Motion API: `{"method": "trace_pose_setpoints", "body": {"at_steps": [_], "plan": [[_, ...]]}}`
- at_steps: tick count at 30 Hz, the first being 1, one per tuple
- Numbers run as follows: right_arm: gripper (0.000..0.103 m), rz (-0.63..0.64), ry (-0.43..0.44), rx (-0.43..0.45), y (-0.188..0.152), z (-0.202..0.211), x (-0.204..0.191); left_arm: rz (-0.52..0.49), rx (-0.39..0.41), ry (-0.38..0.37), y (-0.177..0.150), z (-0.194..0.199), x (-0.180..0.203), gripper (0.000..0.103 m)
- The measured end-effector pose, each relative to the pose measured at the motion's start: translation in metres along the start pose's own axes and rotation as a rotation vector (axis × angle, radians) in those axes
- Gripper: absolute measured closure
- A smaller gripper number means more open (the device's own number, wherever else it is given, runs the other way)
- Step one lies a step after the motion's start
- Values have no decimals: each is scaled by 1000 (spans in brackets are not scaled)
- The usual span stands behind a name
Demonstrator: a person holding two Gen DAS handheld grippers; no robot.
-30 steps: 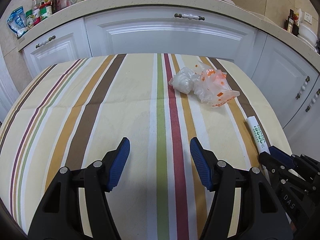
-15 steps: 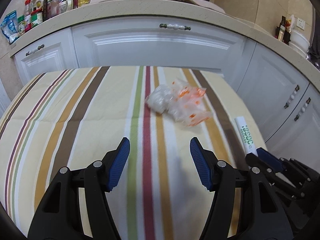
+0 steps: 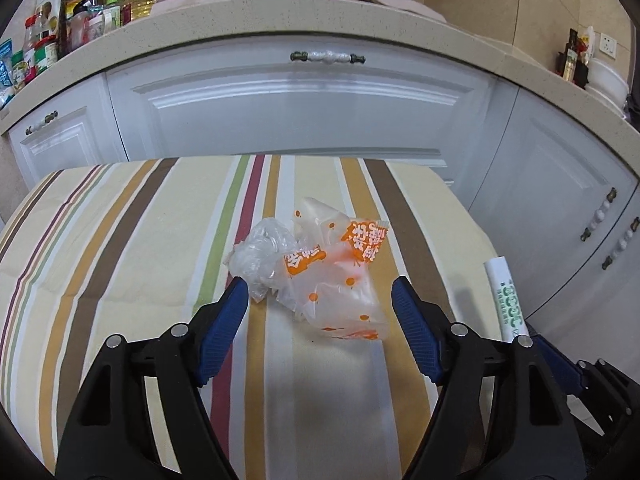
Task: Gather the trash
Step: 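Grasp the orange-printed clear bag with the left gripper, then drop the white tube into the bin with the right gripper while the left drops the printed bag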
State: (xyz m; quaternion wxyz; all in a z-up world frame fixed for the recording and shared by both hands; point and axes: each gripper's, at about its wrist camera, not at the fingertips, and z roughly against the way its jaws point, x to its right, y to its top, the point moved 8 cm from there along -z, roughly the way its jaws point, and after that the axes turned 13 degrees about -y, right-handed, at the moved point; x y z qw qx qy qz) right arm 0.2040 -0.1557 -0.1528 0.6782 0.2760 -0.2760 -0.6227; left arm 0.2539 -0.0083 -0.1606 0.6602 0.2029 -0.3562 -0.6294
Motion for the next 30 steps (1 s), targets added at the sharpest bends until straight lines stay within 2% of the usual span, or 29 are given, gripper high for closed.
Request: {"method": "trace_pose_setpoints", "body": {"at_steps": [3, 10, 23, 30], "plan": [[82, -3, 10, -4, 0, -4, 1, 5, -5, 6, -2, -5, -2, 34], [82, -9, 24, 3, 5, -8, 2, -16, -42, -17, -13, -12, 0, 66], [82, -23, 25, 22, 10, -3, 6, -46, -23, -30, -22, 14, 3, 70], [82, -46, -10, 44, 8, 13, 25, -83, -6, -50, -25, 36, 24, 70]]}}
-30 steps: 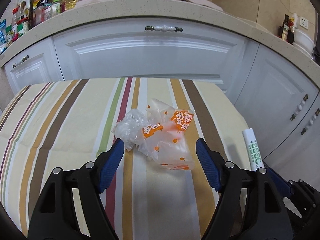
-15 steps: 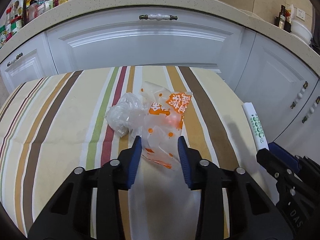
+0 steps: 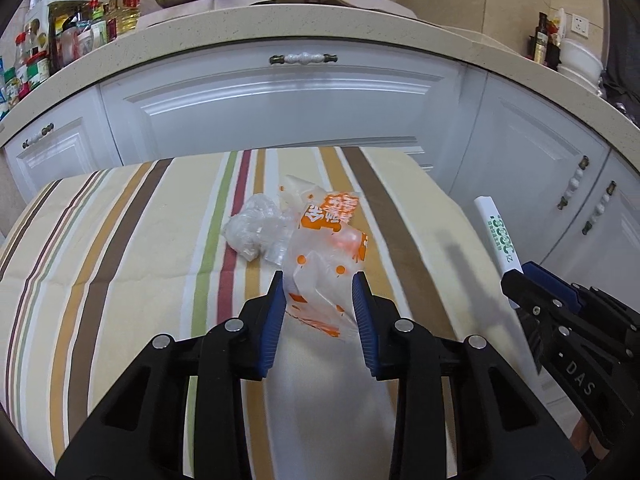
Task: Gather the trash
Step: 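Drop the white tube into the bin with the right gripper while the left drops the printed bag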
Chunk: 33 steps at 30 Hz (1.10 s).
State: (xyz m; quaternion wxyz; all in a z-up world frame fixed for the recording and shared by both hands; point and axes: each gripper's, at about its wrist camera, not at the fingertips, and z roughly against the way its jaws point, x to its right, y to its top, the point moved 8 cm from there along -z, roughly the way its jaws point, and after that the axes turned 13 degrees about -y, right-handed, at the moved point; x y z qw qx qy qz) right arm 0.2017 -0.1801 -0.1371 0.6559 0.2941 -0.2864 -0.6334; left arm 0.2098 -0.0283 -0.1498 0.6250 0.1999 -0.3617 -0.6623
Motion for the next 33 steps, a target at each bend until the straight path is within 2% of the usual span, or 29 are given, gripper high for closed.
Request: {"method": "trace_pose_setpoints", "body": {"at_steps": [9, 14, 21, 26, 31, 33], "plan": [[82, -62, -127, 13, -15, 25, 72, -85, -18, -102, -9, -2, 78, 70], [82, -110, -206, 16, -24, 37, 121, -137, -65, -174, -22, -21, 136, 70], [82, -174, -288, 0, -43, 38, 182, -216, -120, -234, -36, -51, 206, 70], [82, -198, -309, -16, -53, 24, 208, -265, -145, -216, -42, -76, 234, 70], [82, -204, -318, -26, -55, 6, 222, -256, -207, -225, -42, -99, 251, 70], [81, -209, -314, -22, -55, 0, 225, -272, -215, -209, -42, -107, 254, 67]]}}
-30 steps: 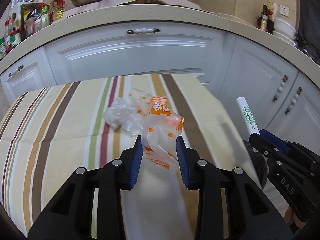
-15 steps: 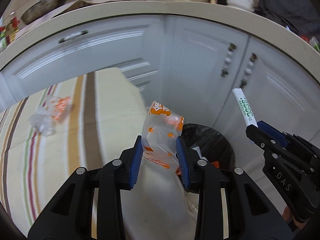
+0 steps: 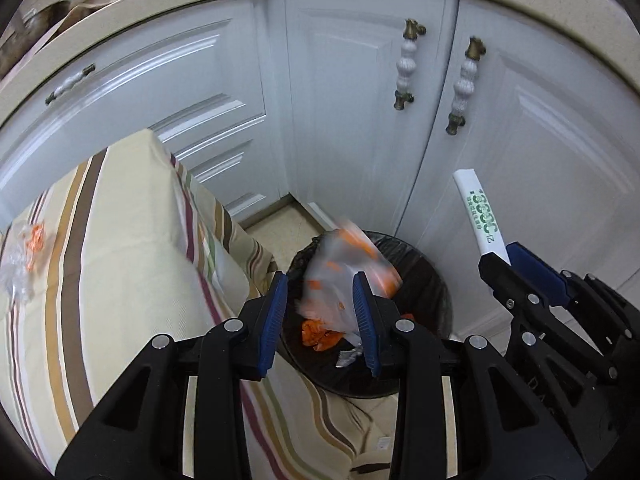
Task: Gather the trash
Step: 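Drop the white tube into the bin with the right gripper while the left drops the printed bag, then move both grippers back to the table and grasp the orange-printed bag with the right gripper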
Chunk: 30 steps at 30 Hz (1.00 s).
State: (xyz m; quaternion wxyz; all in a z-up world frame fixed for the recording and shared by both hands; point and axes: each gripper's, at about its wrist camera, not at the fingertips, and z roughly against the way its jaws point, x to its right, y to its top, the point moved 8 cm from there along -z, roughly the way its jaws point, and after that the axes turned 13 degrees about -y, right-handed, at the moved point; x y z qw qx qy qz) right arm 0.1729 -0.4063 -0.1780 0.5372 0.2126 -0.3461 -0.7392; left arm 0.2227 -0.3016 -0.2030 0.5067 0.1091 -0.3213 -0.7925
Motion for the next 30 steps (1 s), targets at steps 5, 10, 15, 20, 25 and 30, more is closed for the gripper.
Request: {"method": "trace_pose_setpoints", "body": {"at_steps": [5, 10, 15, 20, 25, 30], "plan": [[71, -25, -14, -8, 0, -14, 5, 12, -10, 14, 2, -15, -2, 50], [70, -22, -21, -5, 1, -10, 4, 43, -7, -11, 2, -7, -9, 45], [69, -16, -4, 10, 6, 3, -10, 73, 49, 0, 4, 25, -29, 43], [68, 4, 36, 33, 13, 20, -37, 128, 105, 50, -1, 67, -71, 43], [62, 38, 87, 64, 20, 41, -78, 177, 151, 143, -13, 108, -121, 37], [60, 97, 142, 86, 25, 56, -128, 252, 179, 240, -31, 146, -181, 37]]}}
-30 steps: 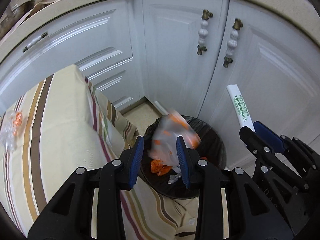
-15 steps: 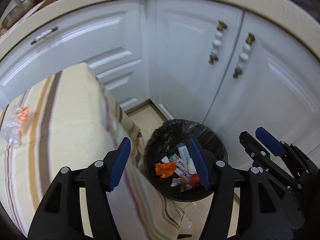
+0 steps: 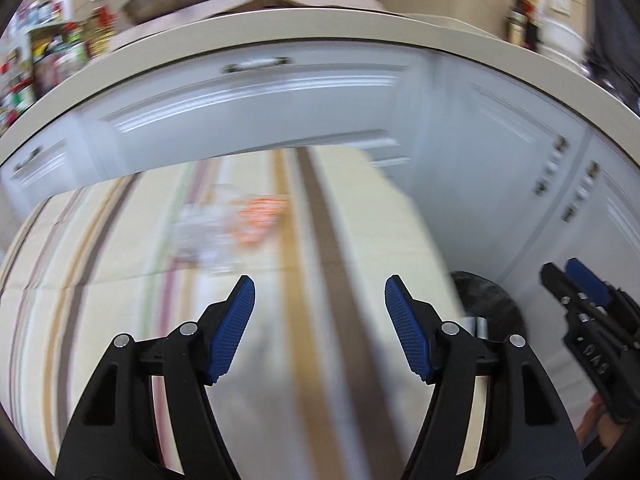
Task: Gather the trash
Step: 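Move both grippers back to the table and grasp the orange-printed bag with the right gripper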
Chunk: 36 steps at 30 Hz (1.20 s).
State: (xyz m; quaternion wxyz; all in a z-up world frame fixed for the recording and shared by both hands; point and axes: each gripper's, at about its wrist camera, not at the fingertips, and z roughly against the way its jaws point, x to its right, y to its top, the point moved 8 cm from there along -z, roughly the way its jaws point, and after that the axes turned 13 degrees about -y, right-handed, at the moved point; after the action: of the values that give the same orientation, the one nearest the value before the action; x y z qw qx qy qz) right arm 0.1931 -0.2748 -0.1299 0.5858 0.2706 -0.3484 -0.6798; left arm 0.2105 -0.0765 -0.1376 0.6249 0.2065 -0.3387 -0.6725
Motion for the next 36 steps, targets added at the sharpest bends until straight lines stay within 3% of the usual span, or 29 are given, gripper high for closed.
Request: {"method": "trace_pose_setpoints", "body": {"at_steps": [11, 17, 27, 32, 36], "plan": [[58, 134, 140, 26, 23, 1, -121, 160, 27, 200, -13, 49, -148, 37], [58, 211, 201, 30, 29, -4, -185, 228, 29, 252, -22, 64, -199, 37], [58, 282, 227, 23, 33, -23, -244, 288, 25, 286, -34, 70, -245, 37], [51, 303, 207, 0, 33, -39, -255, 300, 23, 278, -34, 66, -249, 37], [50, 311, 182, -28, 29, -54, -256, 299, 18, 260, -34, 61, -244, 37]]}}
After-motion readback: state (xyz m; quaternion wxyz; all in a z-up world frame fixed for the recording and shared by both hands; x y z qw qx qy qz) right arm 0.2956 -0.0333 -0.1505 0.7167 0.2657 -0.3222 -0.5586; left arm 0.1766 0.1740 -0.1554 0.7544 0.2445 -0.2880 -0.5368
